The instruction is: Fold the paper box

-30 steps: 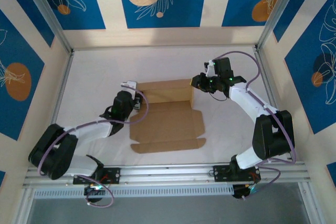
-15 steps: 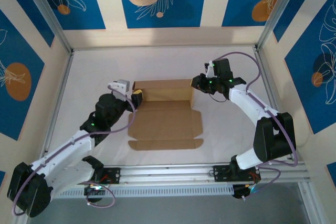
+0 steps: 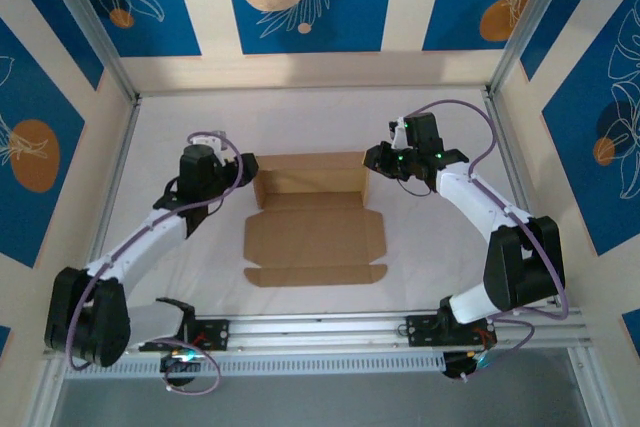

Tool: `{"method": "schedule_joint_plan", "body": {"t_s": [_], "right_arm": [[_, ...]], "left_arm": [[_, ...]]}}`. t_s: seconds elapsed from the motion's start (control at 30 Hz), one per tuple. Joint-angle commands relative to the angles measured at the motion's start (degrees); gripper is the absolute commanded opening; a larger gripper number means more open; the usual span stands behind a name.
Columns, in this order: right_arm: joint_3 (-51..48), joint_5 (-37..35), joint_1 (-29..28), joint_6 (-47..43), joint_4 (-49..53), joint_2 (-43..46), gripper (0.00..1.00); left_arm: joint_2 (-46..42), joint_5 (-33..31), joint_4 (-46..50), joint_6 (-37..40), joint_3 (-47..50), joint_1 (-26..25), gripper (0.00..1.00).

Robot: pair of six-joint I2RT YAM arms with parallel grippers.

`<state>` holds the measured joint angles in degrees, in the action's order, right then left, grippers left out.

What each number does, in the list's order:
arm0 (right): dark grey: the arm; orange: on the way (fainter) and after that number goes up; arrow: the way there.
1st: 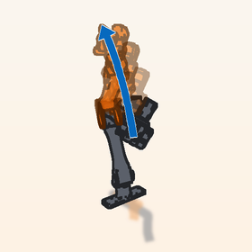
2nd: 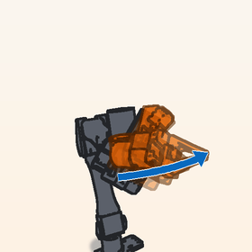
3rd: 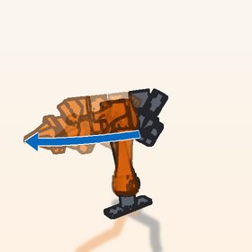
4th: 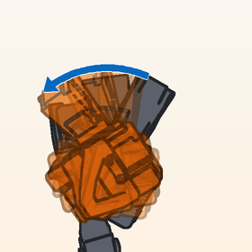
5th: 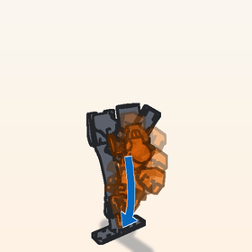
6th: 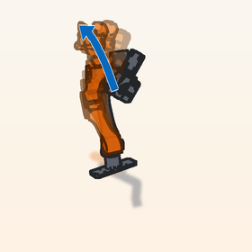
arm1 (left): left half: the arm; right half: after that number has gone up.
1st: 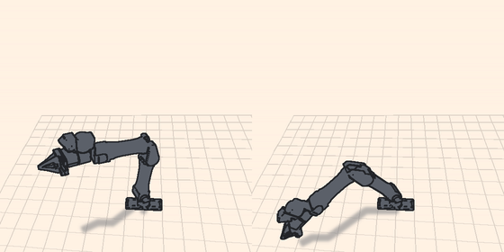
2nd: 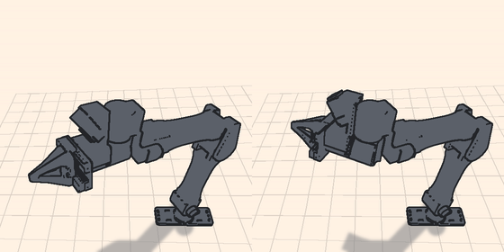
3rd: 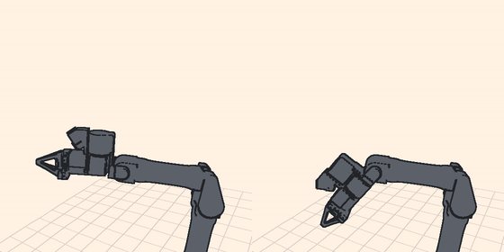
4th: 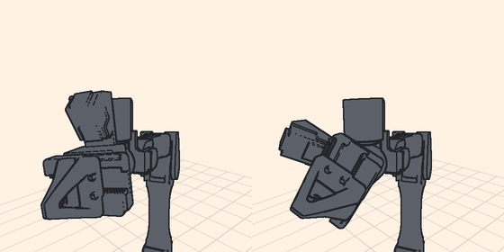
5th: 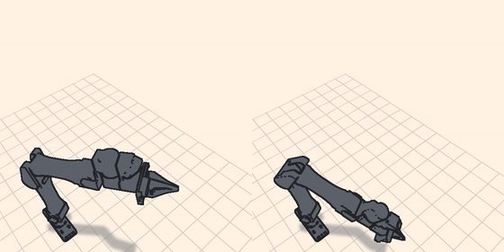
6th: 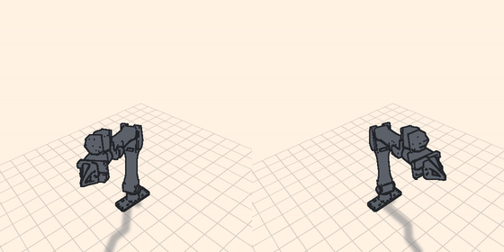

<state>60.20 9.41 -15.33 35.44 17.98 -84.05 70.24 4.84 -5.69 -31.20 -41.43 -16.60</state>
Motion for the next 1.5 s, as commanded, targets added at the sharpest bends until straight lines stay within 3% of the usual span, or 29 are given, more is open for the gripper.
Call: {"method": "schedule_joint_plan", "body": {"t_s": [0.0,0.43,0.67,1.07,1.47], "right_arm": [[-1.3,-1.9,-0.5,-0.9,5.5,-0.9,0.21],[-2.1,-2.7,-3.3,0.4,5.1,-3.1,0.21],[-4.5,-2.2,-4.1,6.4,2.2,-2.1,0.25],[-9.8,1.2,-4.9,18.5,-5.6,0.1,0.34],[-4.7,-5.0,-3.6,10.4,6.4,-0.5,0.67]], "left_arm": [[1.1,7.7,-5.9,-4.0,0.4,0.8,0.58],[5.8,12.4,-15.8,-8.9,7.3,0.4,0.29],[2.8,6.5,-15.1,-12.4,9.9,-1.0,0.13],[3.2,2.2,-25.6,-29.2,15.9,-3.2,0.27],[0.6,-0.1,-13.5,-17.1,12.0,-3.3,0.24]]}}
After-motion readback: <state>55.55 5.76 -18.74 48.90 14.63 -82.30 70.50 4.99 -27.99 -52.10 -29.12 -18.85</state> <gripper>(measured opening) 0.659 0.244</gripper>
